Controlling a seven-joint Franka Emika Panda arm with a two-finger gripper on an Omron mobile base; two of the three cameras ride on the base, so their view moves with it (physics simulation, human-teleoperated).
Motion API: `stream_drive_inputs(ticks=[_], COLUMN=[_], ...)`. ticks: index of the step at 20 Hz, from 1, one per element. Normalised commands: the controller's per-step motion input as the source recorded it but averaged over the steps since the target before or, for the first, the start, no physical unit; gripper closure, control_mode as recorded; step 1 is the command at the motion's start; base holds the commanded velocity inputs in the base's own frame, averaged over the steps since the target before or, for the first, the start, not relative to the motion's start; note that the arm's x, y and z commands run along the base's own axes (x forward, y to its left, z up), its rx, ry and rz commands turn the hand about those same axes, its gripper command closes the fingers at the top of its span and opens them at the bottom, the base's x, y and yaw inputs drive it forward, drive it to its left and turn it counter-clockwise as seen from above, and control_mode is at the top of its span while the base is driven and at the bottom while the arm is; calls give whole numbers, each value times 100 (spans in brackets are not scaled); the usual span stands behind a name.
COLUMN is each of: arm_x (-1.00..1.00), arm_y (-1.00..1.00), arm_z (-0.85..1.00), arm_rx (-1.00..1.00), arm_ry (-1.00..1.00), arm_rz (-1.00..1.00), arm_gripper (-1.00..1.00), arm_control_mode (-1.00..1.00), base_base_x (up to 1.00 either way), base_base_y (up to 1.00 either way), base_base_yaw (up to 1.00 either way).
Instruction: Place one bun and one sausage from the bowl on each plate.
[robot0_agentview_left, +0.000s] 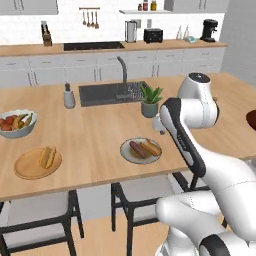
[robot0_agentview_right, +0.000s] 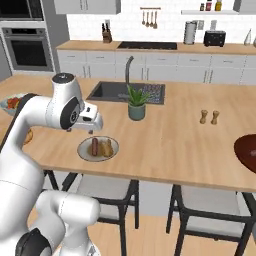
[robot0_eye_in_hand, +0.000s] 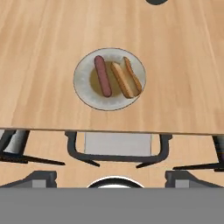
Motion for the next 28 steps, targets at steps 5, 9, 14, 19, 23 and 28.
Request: stream_drive_inputs(ticks=[5,9,14,19,23,28], arm_x=[0,0,0,0,0,0], arm_y=[0,0,0,0,0,0], arm_z=[0,0,0,0,0,0], arm_rx=[0,0,0,0,0,0], arm_ry=[0,0,0,0,0,0], arm_rz=[0,0,0,0,0,0], arm_gripper=[-100,-100,-100,-100,-100,-100], arm_control_mode=[100,100,100,100,100,100], base_base_x=[0,0,3,8,19,17], base_base_y=[-100,-100,-100,-100,-86,-36], base_base_yaw=[0,0,0,-1,-4,-9])
